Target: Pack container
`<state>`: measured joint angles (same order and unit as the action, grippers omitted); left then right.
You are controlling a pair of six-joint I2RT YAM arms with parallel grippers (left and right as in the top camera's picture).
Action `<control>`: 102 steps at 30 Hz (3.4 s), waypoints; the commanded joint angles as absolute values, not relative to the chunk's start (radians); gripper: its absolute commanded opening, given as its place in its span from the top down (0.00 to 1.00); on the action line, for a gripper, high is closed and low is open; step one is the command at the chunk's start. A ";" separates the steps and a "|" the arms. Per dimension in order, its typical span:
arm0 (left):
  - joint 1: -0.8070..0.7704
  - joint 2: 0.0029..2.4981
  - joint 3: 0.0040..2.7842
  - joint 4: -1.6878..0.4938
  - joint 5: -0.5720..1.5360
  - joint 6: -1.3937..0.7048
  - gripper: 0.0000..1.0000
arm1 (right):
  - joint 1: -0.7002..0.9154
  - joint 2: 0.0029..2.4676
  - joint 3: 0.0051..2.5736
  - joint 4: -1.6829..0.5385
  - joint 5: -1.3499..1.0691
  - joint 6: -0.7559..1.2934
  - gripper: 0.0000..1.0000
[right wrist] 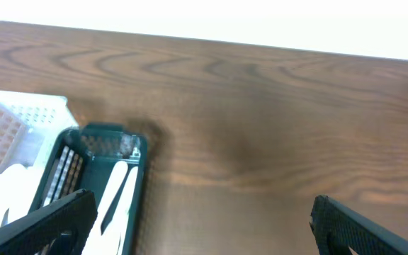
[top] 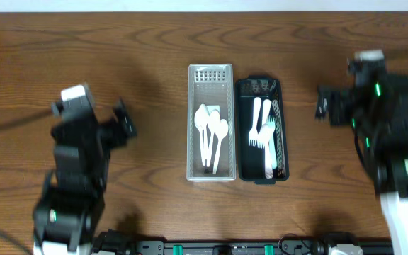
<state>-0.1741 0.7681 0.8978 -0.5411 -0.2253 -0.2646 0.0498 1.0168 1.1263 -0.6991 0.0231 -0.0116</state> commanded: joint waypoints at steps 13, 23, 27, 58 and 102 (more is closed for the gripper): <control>-0.239 0.279 0.479 -0.601 -0.241 -0.169 0.02 | 0.077 0.377 0.517 -0.643 0.056 -0.005 0.01; -0.239 0.280 0.476 -0.655 -0.241 -0.169 0.02 | 0.077 0.380 0.410 -0.648 -0.060 0.036 0.01; -0.239 0.280 0.476 -0.655 -0.241 -0.169 0.02 | 0.077 0.380 0.410 -0.648 -0.060 0.036 0.01; -0.239 0.280 0.476 -0.655 -0.241 -0.169 0.02 | 0.080 0.142 0.224 -0.268 0.019 0.029 0.01; -0.239 0.280 0.476 -0.655 -0.241 -0.169 0.02 | 0.080 0.005 0.005 -0.075 0.008 0.036 0.01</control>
